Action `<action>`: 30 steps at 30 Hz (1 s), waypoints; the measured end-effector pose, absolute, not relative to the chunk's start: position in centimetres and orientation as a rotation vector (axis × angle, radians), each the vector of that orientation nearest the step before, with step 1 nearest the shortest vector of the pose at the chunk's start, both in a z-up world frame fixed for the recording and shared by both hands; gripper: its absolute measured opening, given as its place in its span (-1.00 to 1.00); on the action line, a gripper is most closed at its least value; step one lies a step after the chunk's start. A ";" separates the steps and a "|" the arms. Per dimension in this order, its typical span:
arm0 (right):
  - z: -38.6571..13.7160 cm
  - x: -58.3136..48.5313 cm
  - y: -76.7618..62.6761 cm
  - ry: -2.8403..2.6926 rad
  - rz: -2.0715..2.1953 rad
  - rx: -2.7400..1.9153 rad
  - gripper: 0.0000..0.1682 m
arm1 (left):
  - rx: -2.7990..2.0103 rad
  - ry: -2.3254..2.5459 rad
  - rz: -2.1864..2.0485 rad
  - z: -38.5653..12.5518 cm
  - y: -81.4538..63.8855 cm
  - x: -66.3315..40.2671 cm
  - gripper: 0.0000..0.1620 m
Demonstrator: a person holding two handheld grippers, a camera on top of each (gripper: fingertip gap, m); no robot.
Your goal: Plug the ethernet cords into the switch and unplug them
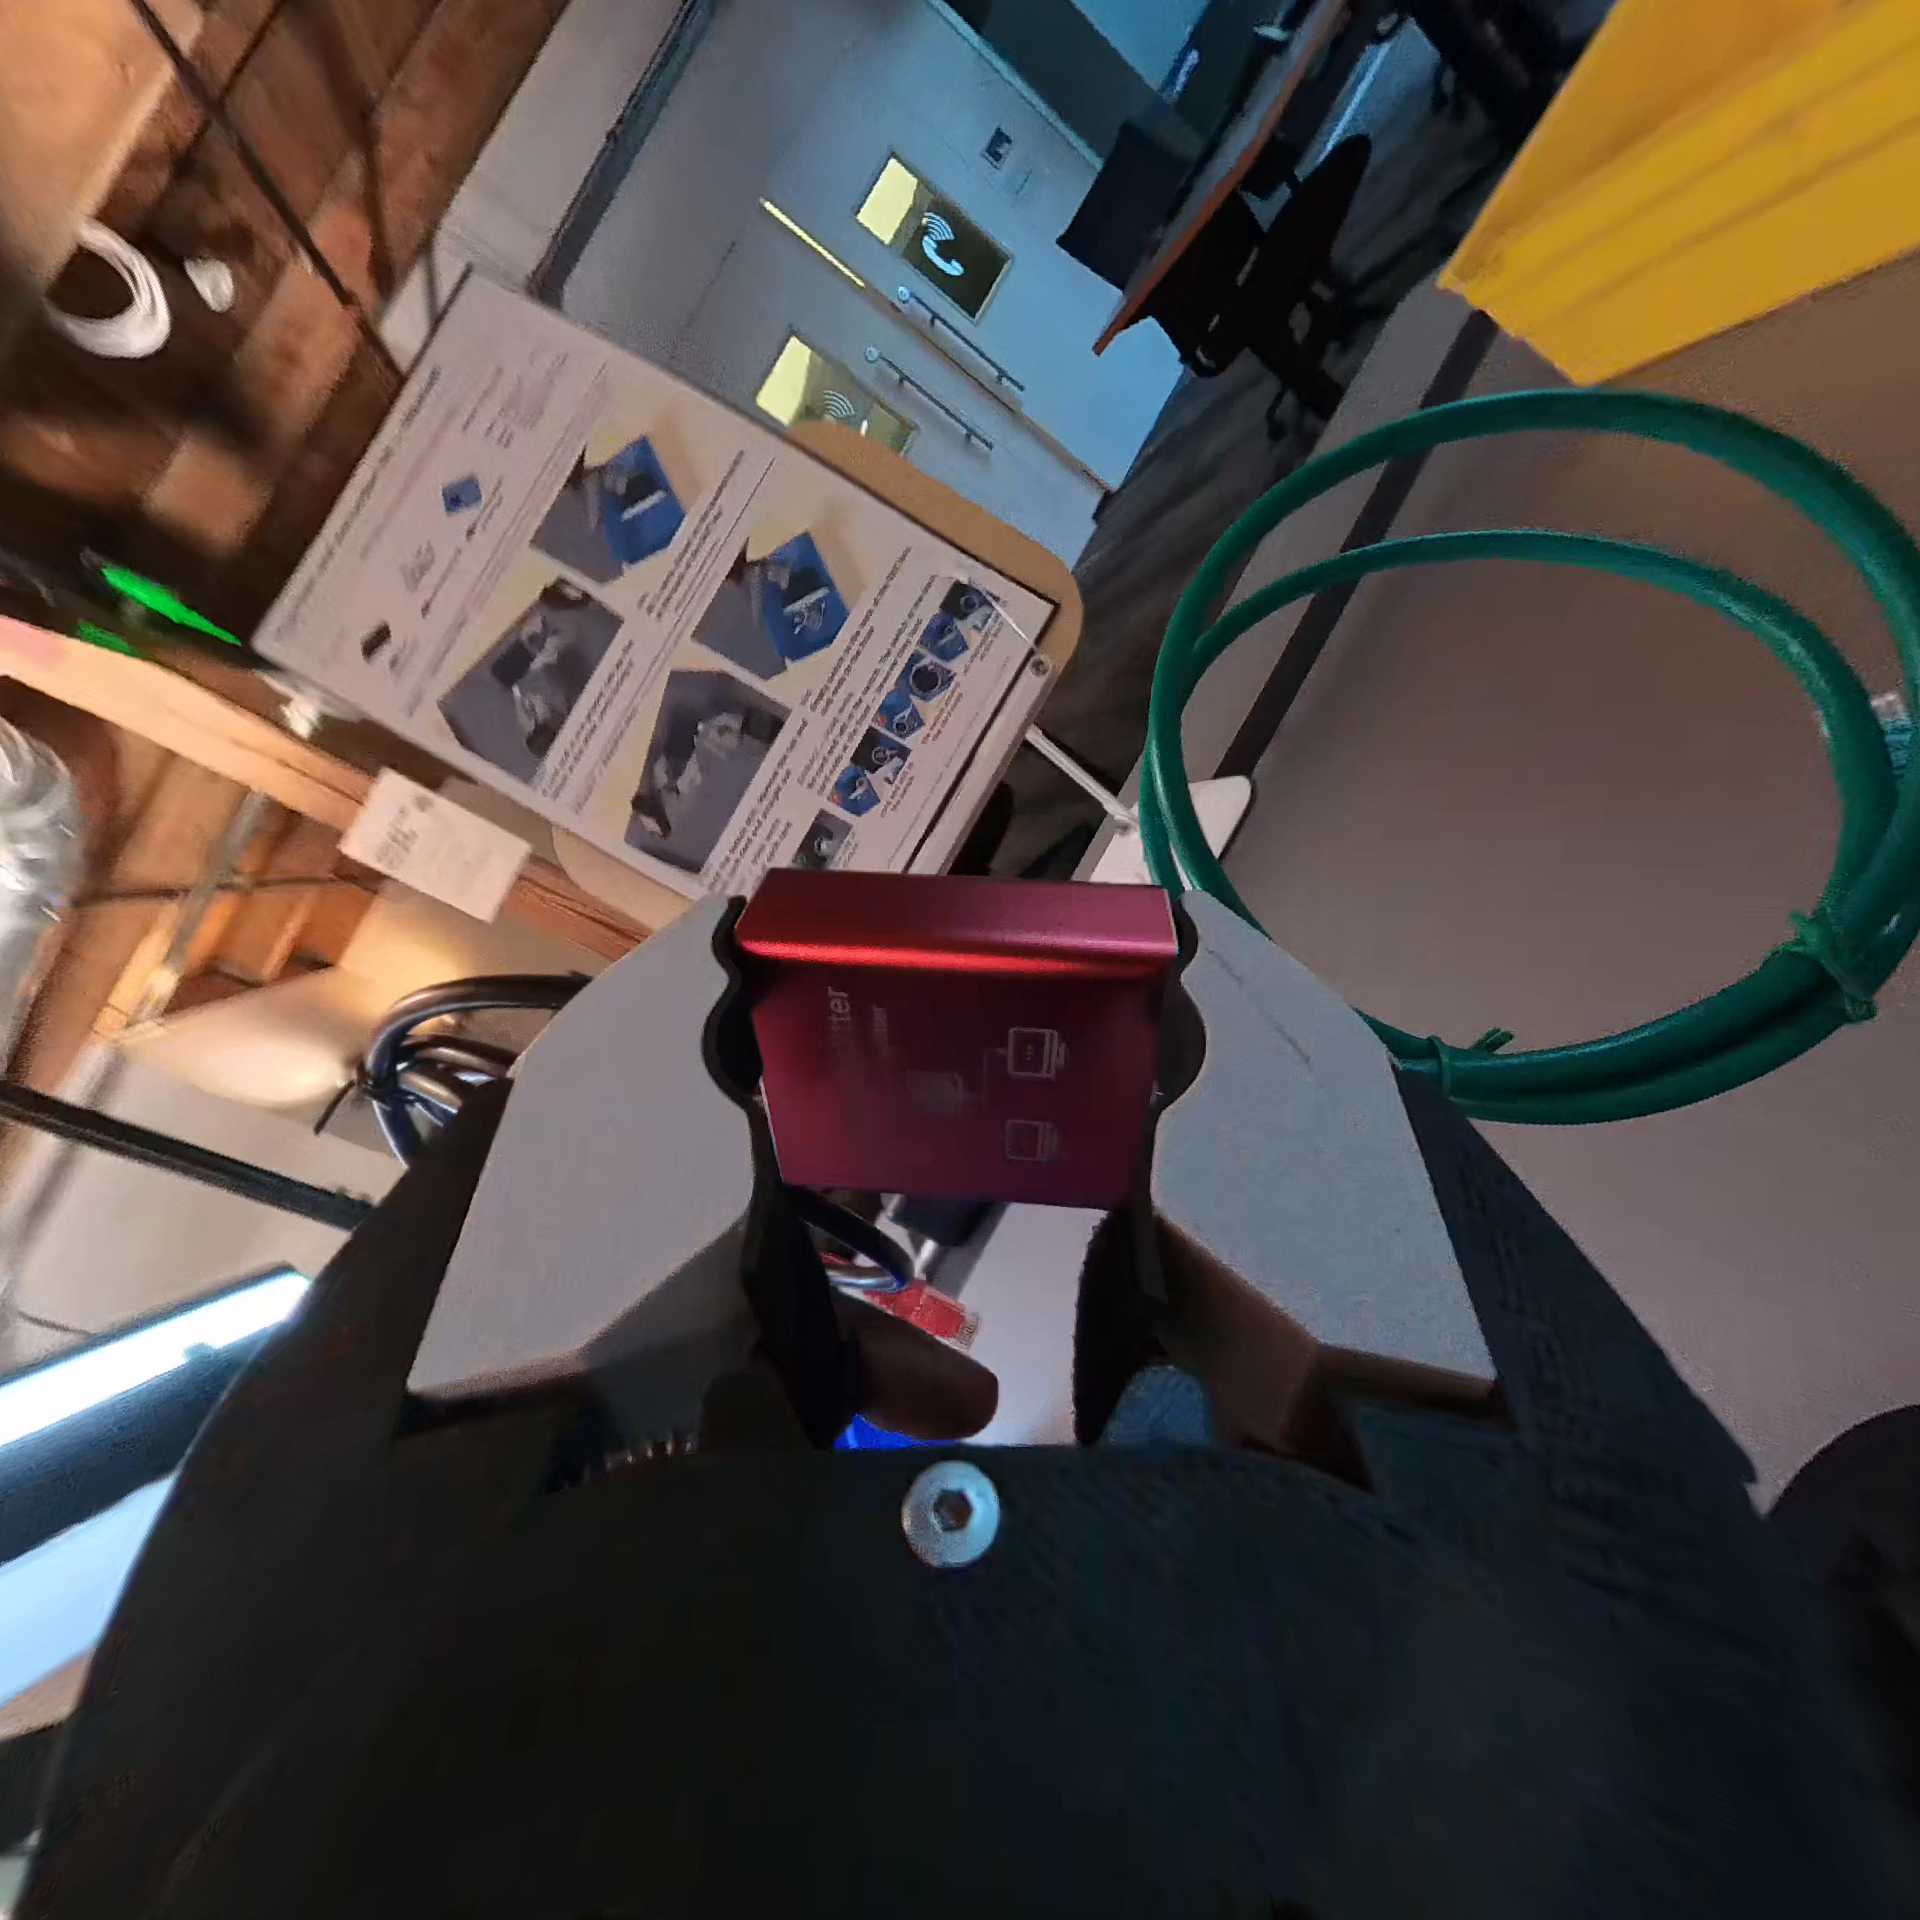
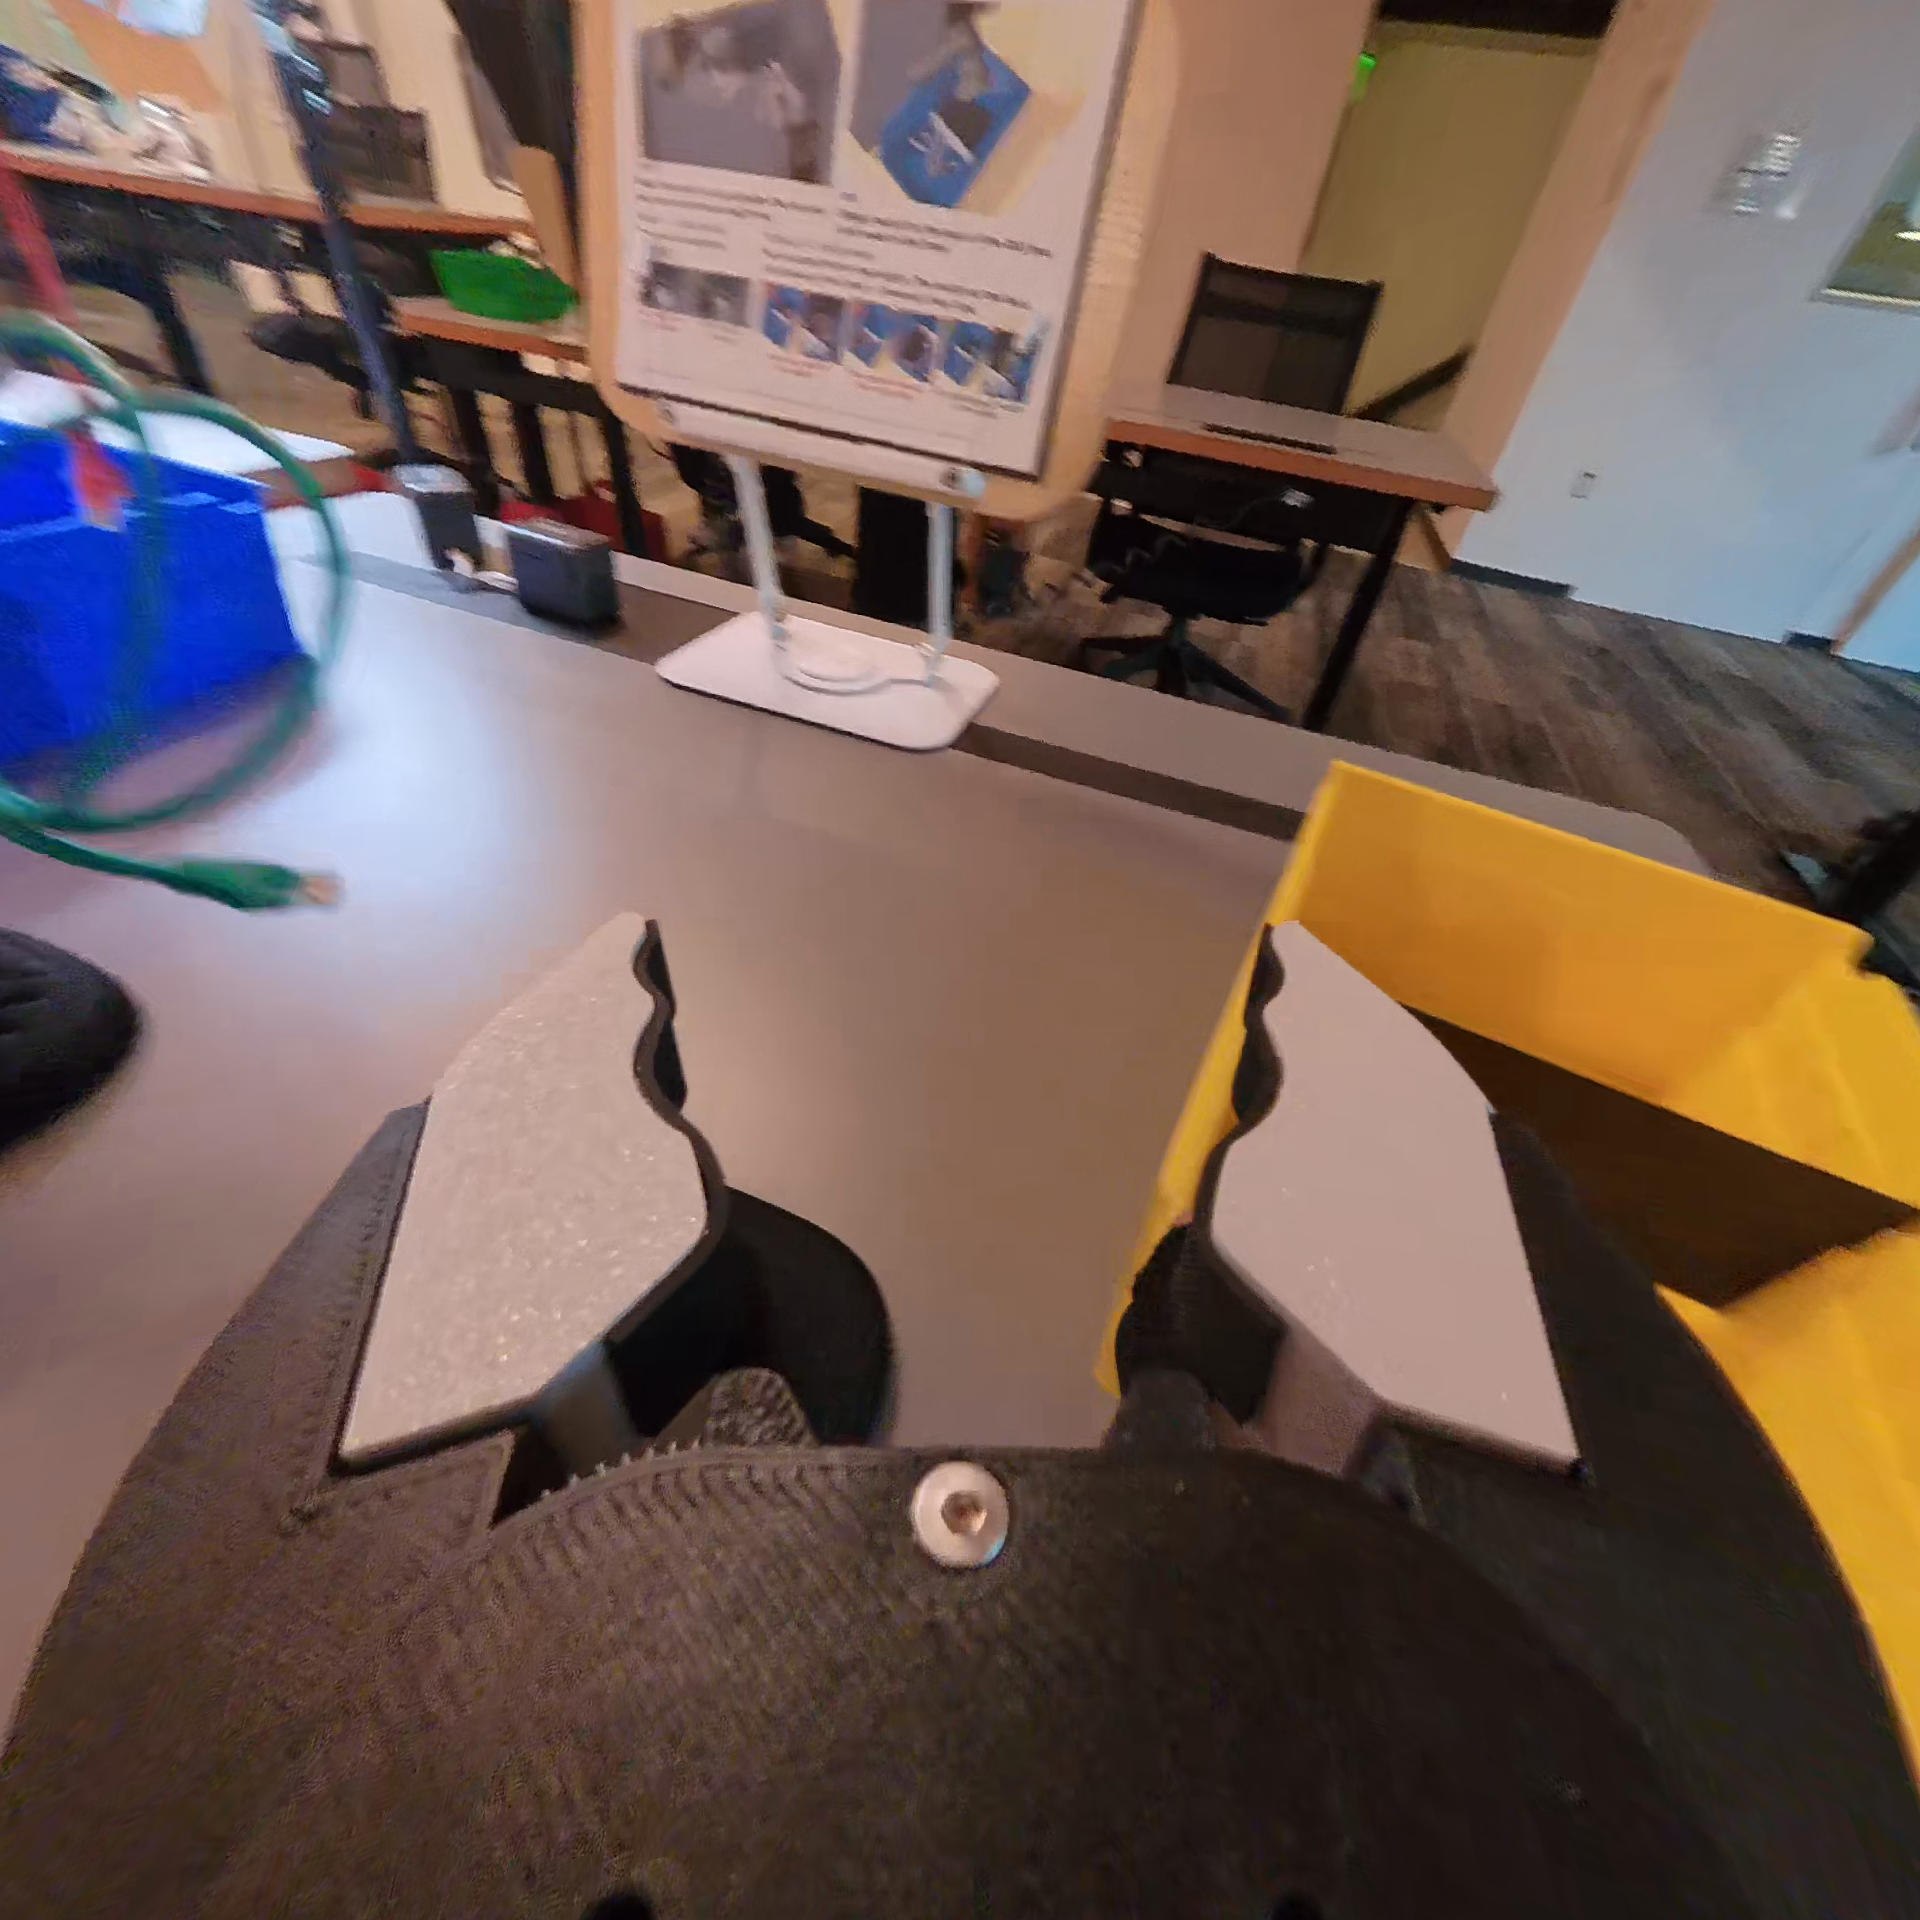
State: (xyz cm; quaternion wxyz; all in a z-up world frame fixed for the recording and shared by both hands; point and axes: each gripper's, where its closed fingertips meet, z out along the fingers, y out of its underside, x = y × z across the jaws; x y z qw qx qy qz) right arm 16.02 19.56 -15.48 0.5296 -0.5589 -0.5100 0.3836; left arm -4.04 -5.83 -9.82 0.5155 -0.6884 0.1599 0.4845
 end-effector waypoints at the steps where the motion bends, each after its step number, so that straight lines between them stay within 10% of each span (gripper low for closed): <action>1: -15.2 15.4 18.4 -1.241 0.958 -1.308 0.20 | -1.648 0.424 1.199 -10.3 -5.3 -3.4 -0.08; 21: -15.8 6.4 -2.2 -1.779 1.466 -0.983 -0.61 | -1.553 0.787 1.244 -15.5 1.7 7.0 -0.08; 30: -13.4 7.0 -0.6 -1.517 1.787 -0.906 -0.69 | -1.359 0.477 0.726 -10.6 -0.9 8.3 0.01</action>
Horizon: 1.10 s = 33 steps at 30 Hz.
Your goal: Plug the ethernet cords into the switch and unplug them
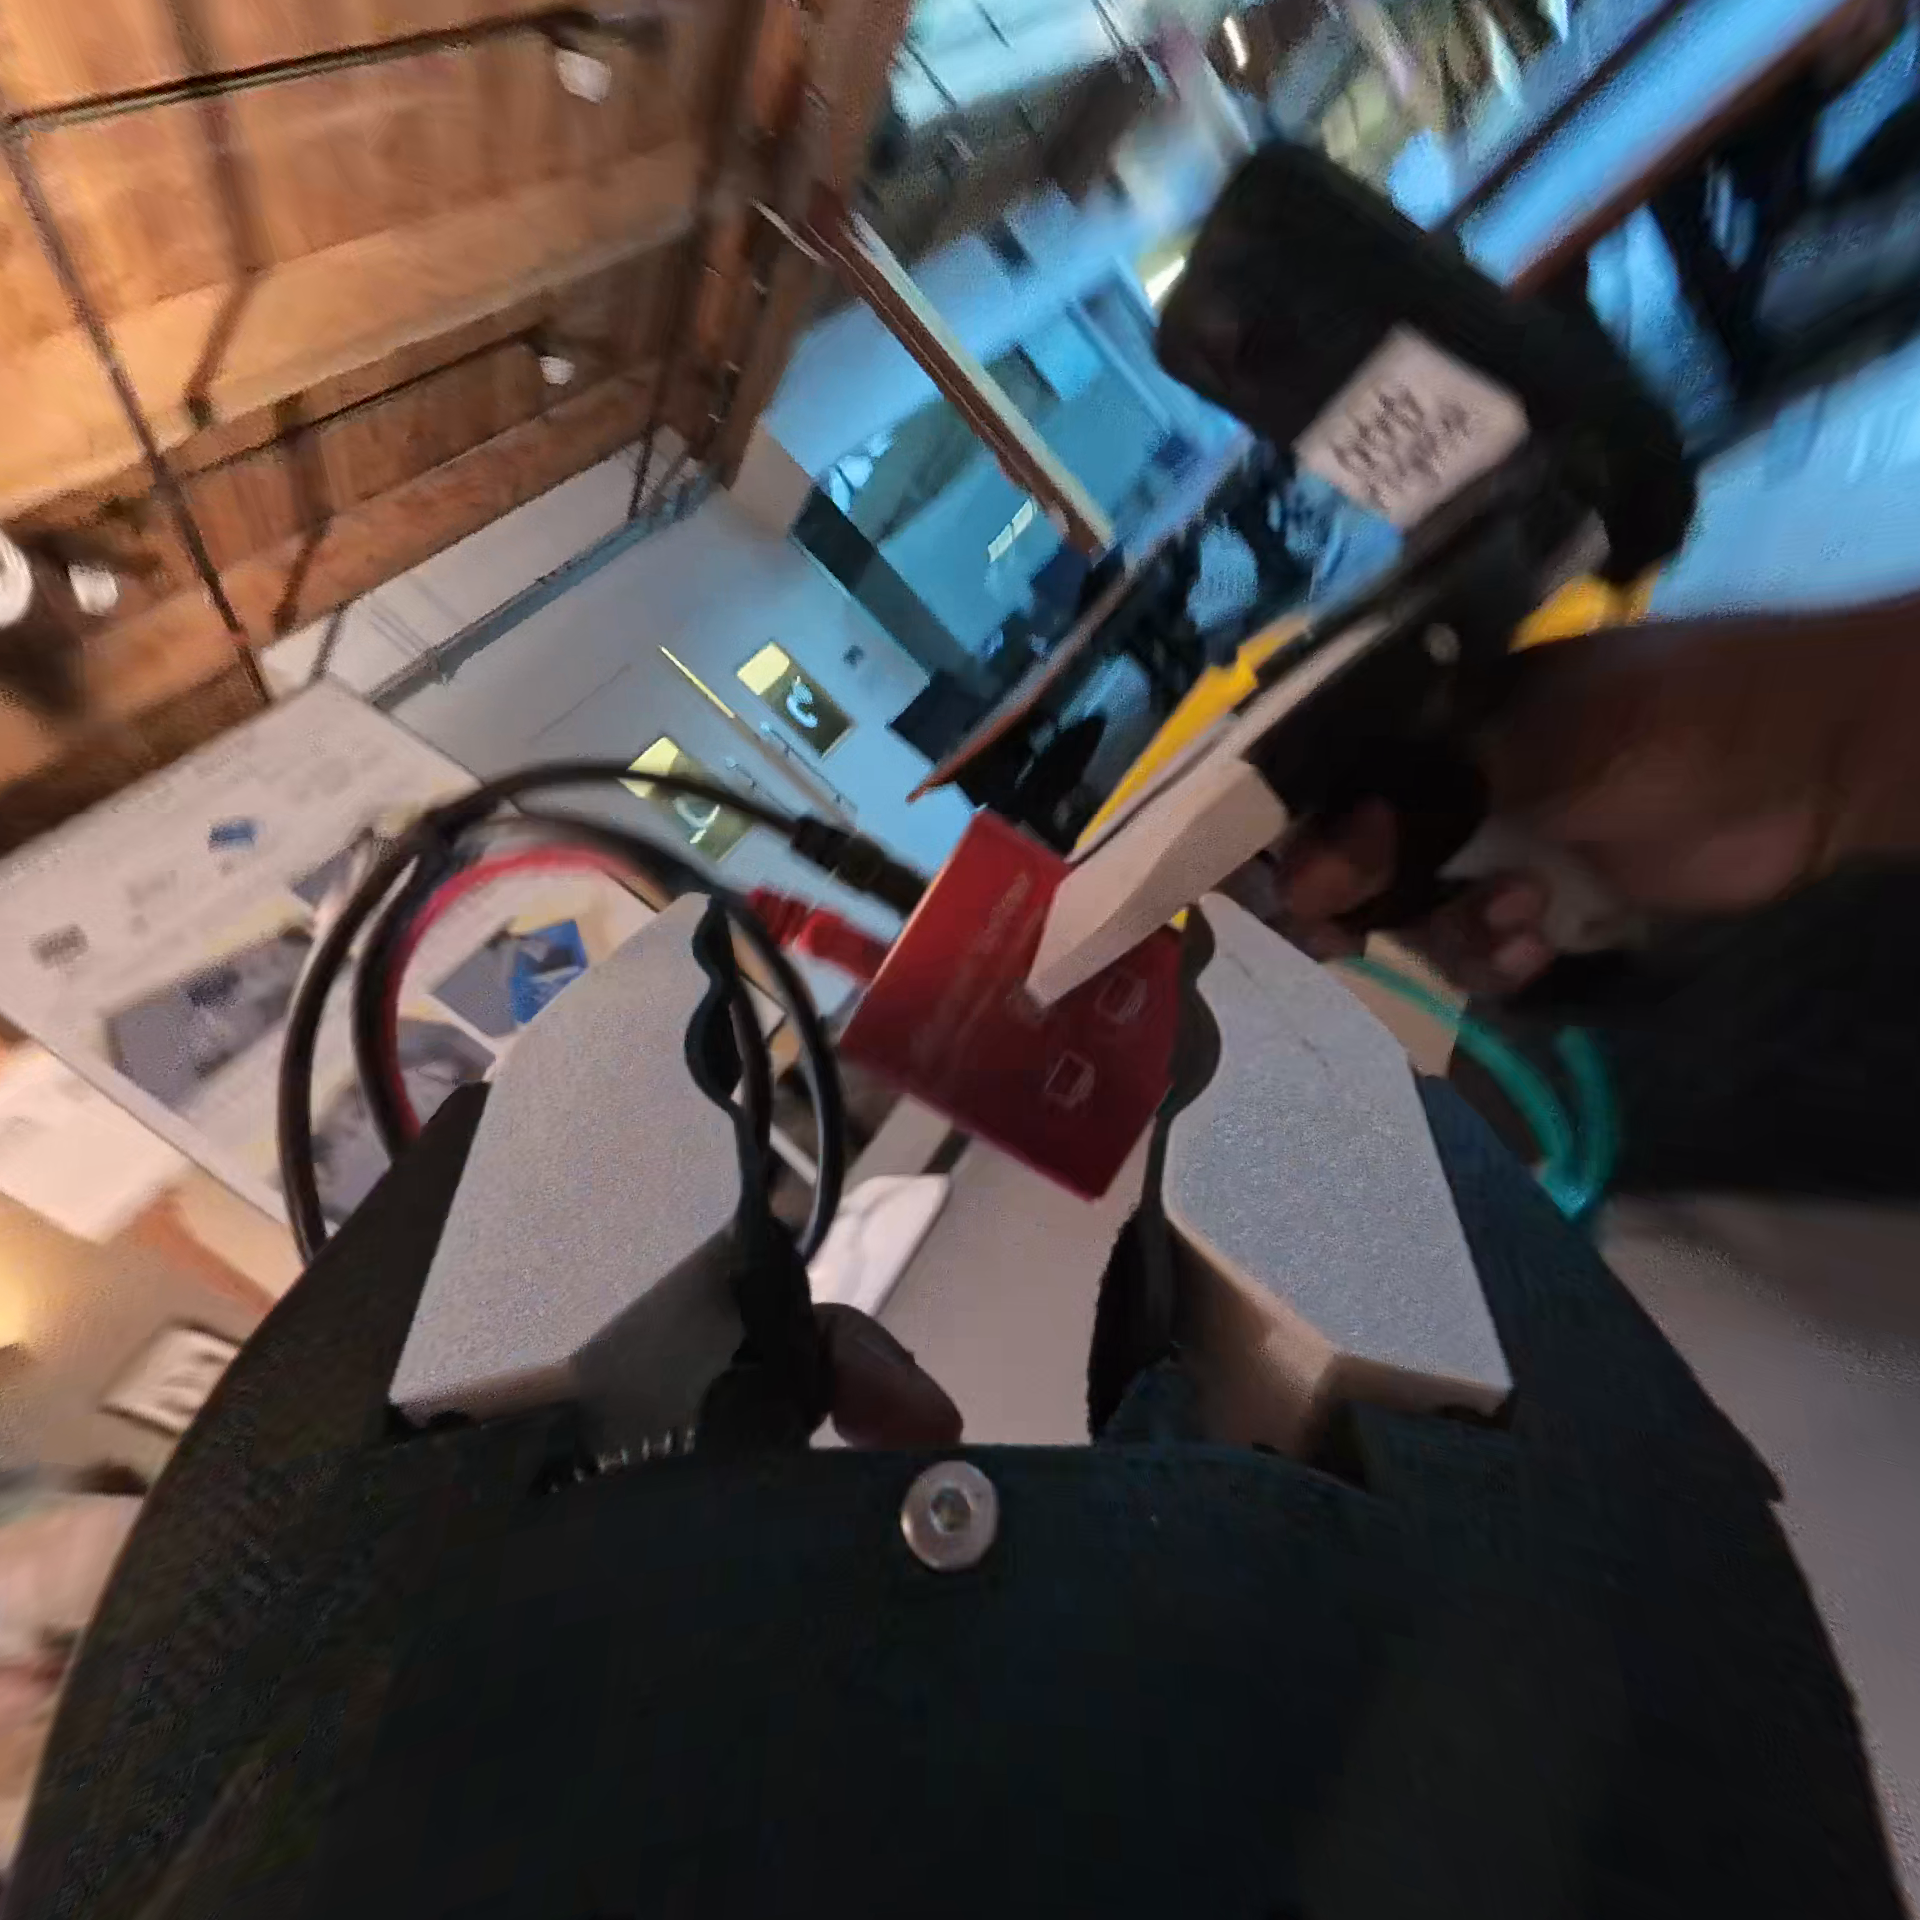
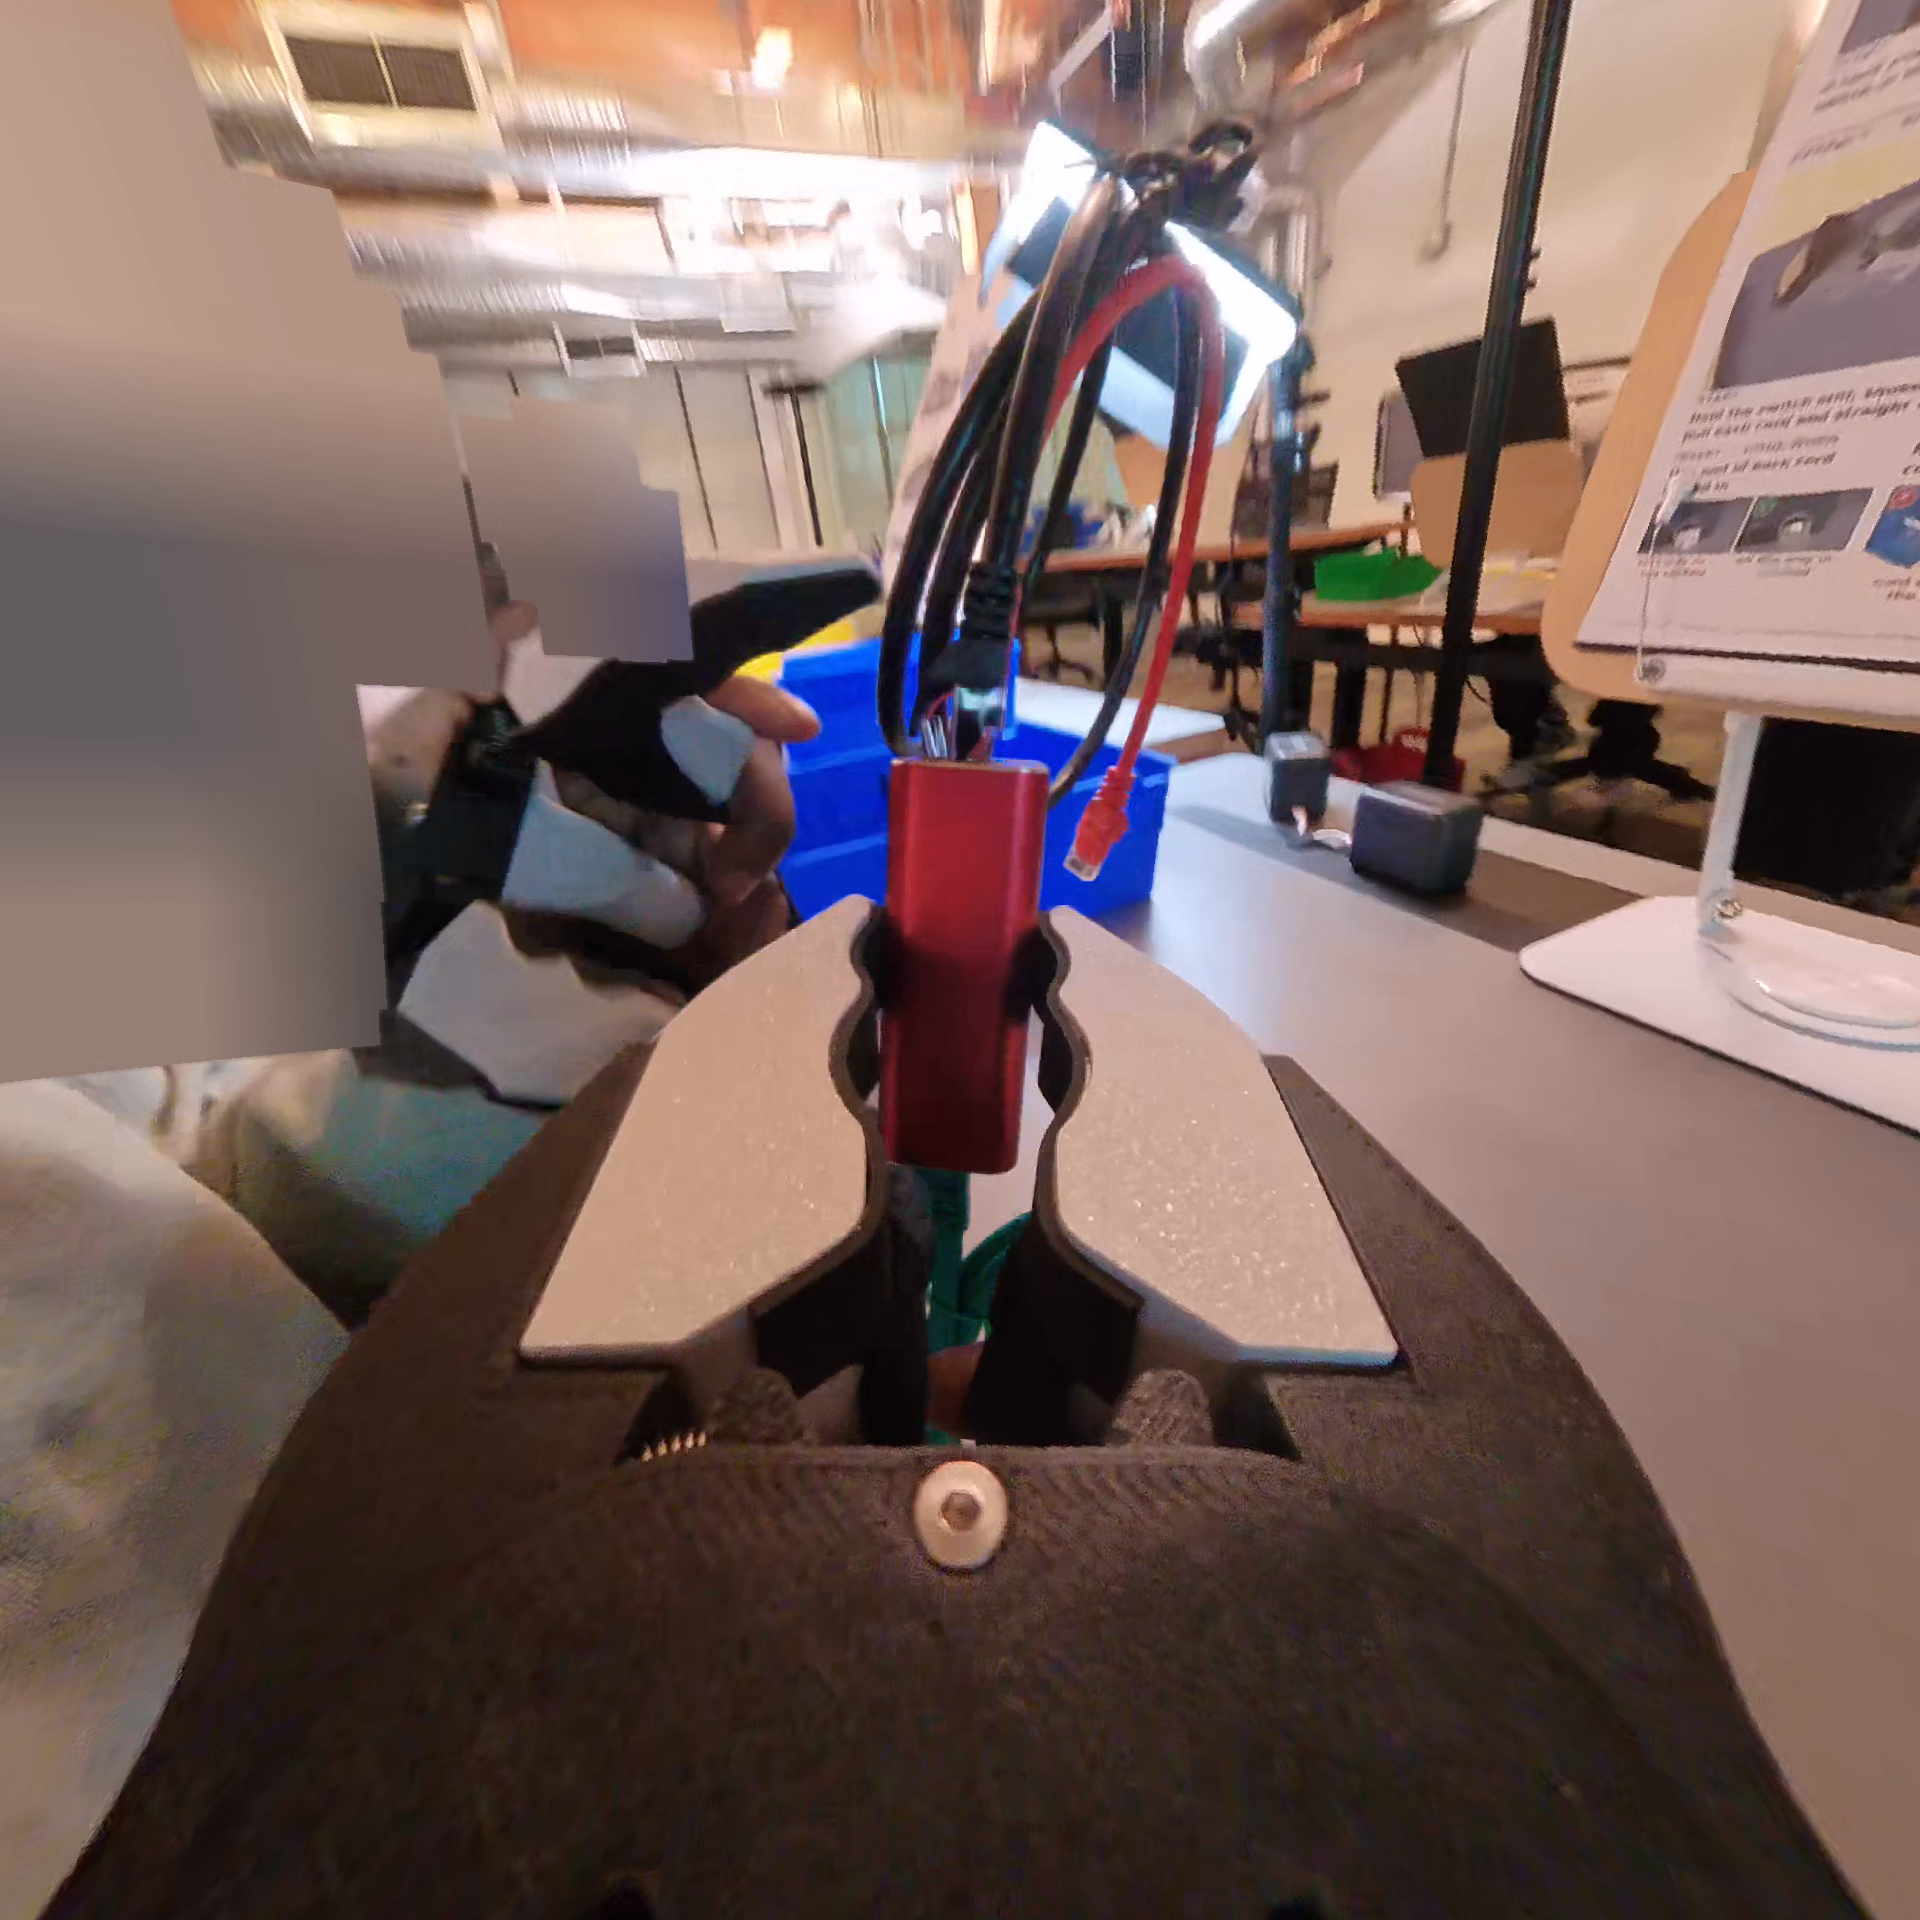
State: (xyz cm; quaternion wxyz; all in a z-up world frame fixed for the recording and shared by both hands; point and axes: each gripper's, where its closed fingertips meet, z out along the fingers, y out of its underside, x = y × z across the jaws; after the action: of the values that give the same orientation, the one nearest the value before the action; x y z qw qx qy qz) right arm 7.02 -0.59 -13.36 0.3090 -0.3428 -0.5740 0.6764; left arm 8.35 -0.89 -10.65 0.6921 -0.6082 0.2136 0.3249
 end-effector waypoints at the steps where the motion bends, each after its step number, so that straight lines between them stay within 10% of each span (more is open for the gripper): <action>1: -12.8 7.3 -0.3 -1.475 1.844 -0.893 -0.69 | -1.325 0.379 0.614 -10.0 -1.7 7.9 -0.04; 7: -10.8 8.1 0.0 -1.260 2.131 -0.846 -0.70 | -1.182 -0.110 -0.185 -10.1 -2.7 5.6 -0.24; 22: -9.3 8.7 1.6 -0.804 2.471 -0.778 -0.70 | -1.178 -0.213 -0.530 -12.9 -0.2 7.6 -0.29; 25: -9.8 8.4 0.3 -0.825 2.502 -0.779 -0.68 | -1.208 -0.089 -0.634 -12.7 0.5 9.5 -0.65; 30: -11.2 8.1 -0.4 -0.999 2.464 -0.846 -0.69 | -1.368 -0.001 -0.689 -13.5 -0.5 8.9 -0.68; 33: -12.3 8.0 0.2 -1.183 2.334 -0.909 -0.38 | -1.504 0.067 -0.730 -13.6 -1.6 8.2 -0.68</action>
State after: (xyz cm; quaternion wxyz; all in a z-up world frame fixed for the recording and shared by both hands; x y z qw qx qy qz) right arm 8.00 0.18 -12.25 0.1846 -0.3225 -0.4197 0.8281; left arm 8.23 -1.58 -13.59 0.6700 -0.6673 0.0295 -0.3239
